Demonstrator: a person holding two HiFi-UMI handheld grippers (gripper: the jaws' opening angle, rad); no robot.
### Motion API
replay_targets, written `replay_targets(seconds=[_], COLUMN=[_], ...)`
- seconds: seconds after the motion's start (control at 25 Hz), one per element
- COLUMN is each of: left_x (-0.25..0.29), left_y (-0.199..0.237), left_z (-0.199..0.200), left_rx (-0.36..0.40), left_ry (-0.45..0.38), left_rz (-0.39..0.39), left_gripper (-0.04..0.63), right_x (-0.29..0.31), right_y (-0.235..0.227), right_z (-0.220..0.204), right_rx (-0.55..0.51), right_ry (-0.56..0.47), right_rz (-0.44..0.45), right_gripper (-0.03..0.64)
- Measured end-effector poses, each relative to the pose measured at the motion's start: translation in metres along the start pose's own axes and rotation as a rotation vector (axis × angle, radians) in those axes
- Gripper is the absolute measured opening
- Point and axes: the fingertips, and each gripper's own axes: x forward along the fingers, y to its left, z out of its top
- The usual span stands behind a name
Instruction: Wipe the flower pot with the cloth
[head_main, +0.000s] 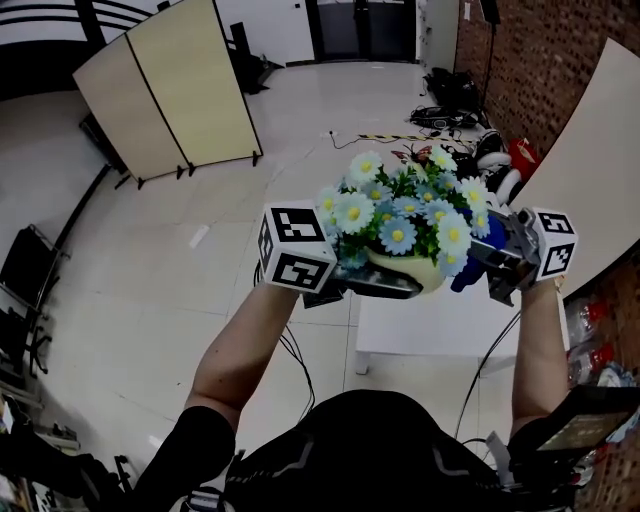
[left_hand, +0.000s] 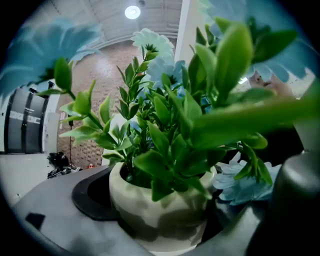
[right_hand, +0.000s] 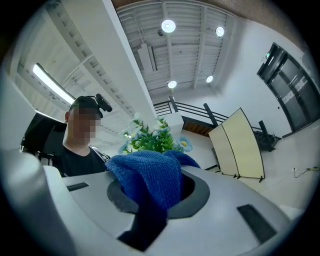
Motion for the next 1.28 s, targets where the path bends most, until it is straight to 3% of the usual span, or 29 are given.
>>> replay_targets(seconds=[0.12,0.32,0.68,0.88,1.04,1.28], left_x=[0.002,0.013,0.016,0.016,0.016,0.009], left_y=[0.020,0.068,0.078,0.076,0.068,0.015], left_z=[-0.002,-0.008,-0.010,-0.009,-0.009,0.011], left_rx=[0.000,-0.038,-0.050,-0.037,-0.031,-0.028], left_ry=[0.011,0.044,0.061,0.041,0.025,-0.018], left_rz=[0.043,0.174,0.240,0.208,0.158,0.034], left_gripper=[0.549,0.549,0.549,0.549,0.549,0.549], right_x=[-0.001,0.000,0.019,0.006,-0.029,-0.025], right_y=[-0.001,0.004,0.008,0.007,-0.016,-0.047], right_z=[-0.001,-0.005,-0.009,-0.003,0.010,0.019], right_rx=[-0.042,-0.085,-0.081,-0.098,-0.098,-0.064], right_ry=[0.019,0.069,0.071,0.020,-0.046,-0.073], right_rz=[-0.039,-0.019,-0.120,-0.113,-0.157,-0.196], right_gripper=[0.075,0.075,0.075,0.075,0.075,0.075])
